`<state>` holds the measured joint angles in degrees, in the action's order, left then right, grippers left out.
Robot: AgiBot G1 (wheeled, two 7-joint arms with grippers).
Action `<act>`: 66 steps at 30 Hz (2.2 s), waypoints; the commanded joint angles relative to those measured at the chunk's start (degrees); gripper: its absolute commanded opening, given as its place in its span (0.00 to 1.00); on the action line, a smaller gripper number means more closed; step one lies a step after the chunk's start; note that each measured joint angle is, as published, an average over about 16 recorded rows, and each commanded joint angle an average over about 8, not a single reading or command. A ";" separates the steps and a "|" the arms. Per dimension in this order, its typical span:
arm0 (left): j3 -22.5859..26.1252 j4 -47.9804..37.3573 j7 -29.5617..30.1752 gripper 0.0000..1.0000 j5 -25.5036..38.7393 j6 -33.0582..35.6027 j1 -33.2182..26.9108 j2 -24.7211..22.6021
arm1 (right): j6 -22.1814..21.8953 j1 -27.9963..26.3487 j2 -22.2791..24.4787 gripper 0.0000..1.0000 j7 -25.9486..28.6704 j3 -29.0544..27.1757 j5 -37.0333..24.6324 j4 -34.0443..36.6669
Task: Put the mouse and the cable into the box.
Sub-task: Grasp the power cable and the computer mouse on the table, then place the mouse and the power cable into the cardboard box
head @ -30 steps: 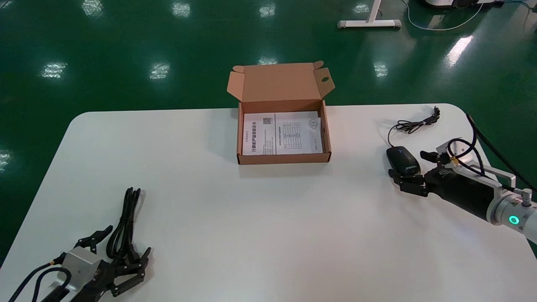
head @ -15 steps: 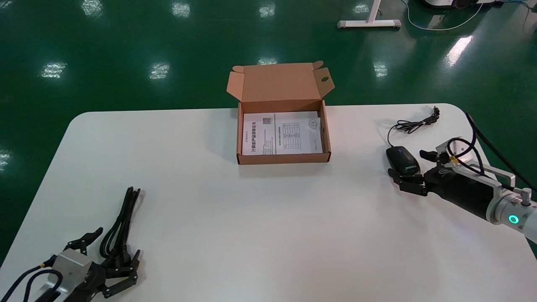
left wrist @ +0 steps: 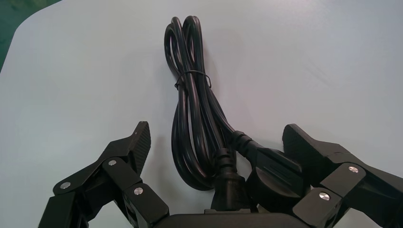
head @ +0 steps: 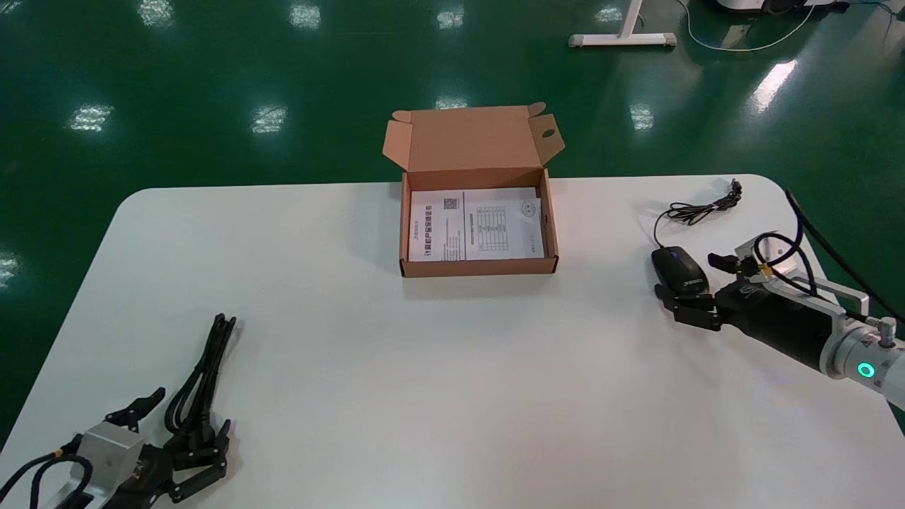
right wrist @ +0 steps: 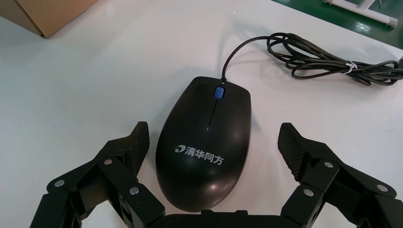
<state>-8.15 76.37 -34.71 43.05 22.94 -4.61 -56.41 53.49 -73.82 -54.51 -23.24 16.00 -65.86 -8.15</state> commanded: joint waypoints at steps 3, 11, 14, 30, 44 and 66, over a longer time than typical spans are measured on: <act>0.08 0.00 0.00 0.00 0.05 0.05 -0.06 0.11 | -0.03 0.00 0.00 0.00 0.00 0.00 0.01 0.01; 0.20 0.00 -0.02 0.00 0.17 0.13 -0.11 0.24 | -0.05 0.03 0.00 0.00 0.00 0.00 0.01 0.01; 0.23 0.01 -0.03 0.00 0.19 0.15 -0.13 0.27 | -0.05 0.04 0.00 0.00 0.00 0.00 0.01 0.01; 0.25 -0.03 -0.10 0.00 0.26 0.10 -0.21 0.33 | -0.05 0.06 0.00 0.00 0.00 0.00 0.03 0.01; -2.06 0.81 -2.12 0.00 -0.67 2.31 -3.08 -0.07 | -2.22 -1.59 -0.09 0.00 -2.03 -0.96 1.05 -2.19; -0.72 0.61 -8.17 0.00 2.70 8.72 -14.34 2.59 | -5.75 -15.45 -1.91 0.00 -2.39 -3.01 3.49 -9.60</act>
<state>-8.70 76.80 -43.24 45.94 31.26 -19.07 -54.54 48.16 -88.64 -56.45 -24.80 13.39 -62.72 -17.93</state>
